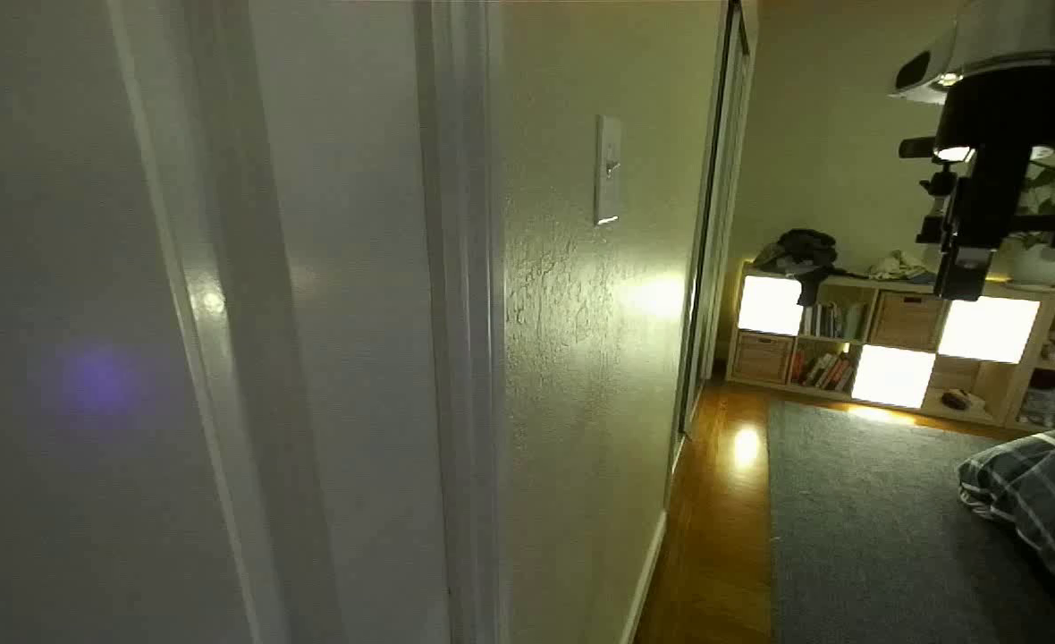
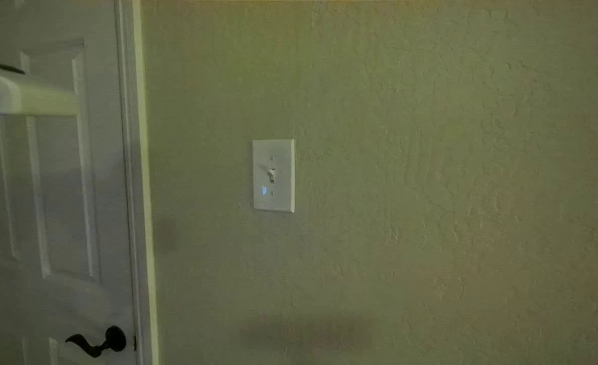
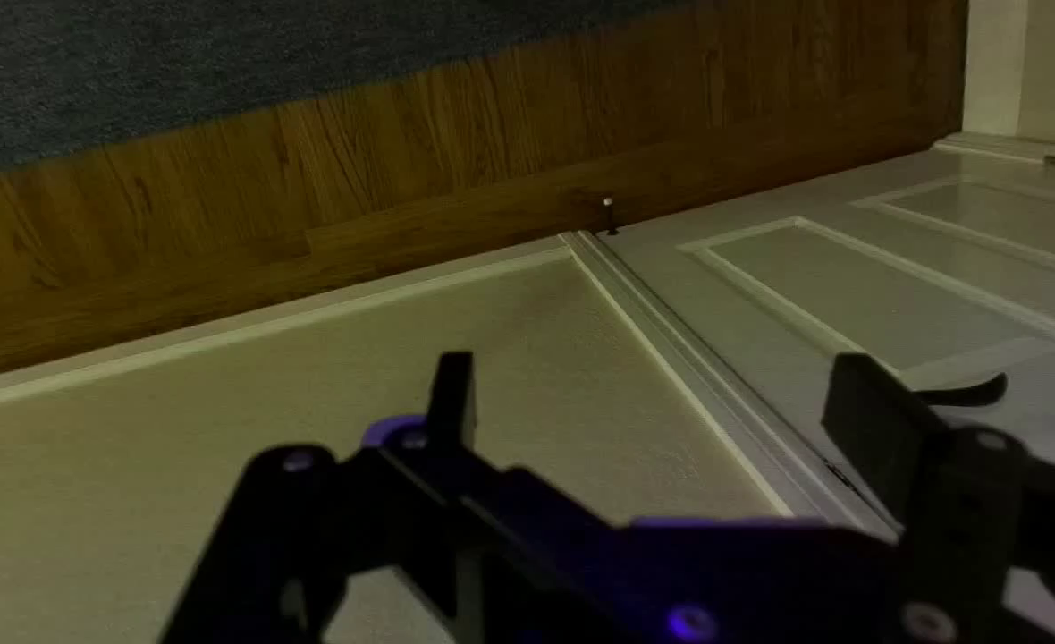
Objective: Switch off the light
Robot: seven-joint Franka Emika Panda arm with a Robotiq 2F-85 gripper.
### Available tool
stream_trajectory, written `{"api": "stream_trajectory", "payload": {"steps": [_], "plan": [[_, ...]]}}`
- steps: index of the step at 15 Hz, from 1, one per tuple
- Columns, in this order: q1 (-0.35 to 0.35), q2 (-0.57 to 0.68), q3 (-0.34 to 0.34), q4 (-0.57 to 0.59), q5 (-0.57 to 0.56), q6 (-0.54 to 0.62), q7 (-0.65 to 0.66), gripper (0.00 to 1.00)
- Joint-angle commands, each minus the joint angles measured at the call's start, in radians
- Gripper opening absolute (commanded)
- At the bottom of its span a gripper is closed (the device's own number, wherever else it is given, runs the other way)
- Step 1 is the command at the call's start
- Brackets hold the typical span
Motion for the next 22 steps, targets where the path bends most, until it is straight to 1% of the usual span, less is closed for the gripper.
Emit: {"api": "stream_trajectory", "payload": {"steps": [1,7,11,17,22], "plan": [[-0.009,0.0,0.008,0.002,0.004,-0.003,-0.003,1.0],[-0.011,0.0,0.01,0.002,0.001,0.003,-0.004,1.0],[-0.013,0.028,0.013,0.029,-0.008,0.021,-0.006,1.0],[-0.009,0.13,0.037,0.147,-0.047,0.02,-0.007,1.0],[-0.012,0.246,0.062,0.284,-0.1,0.074,-0.008,1.0]]}}
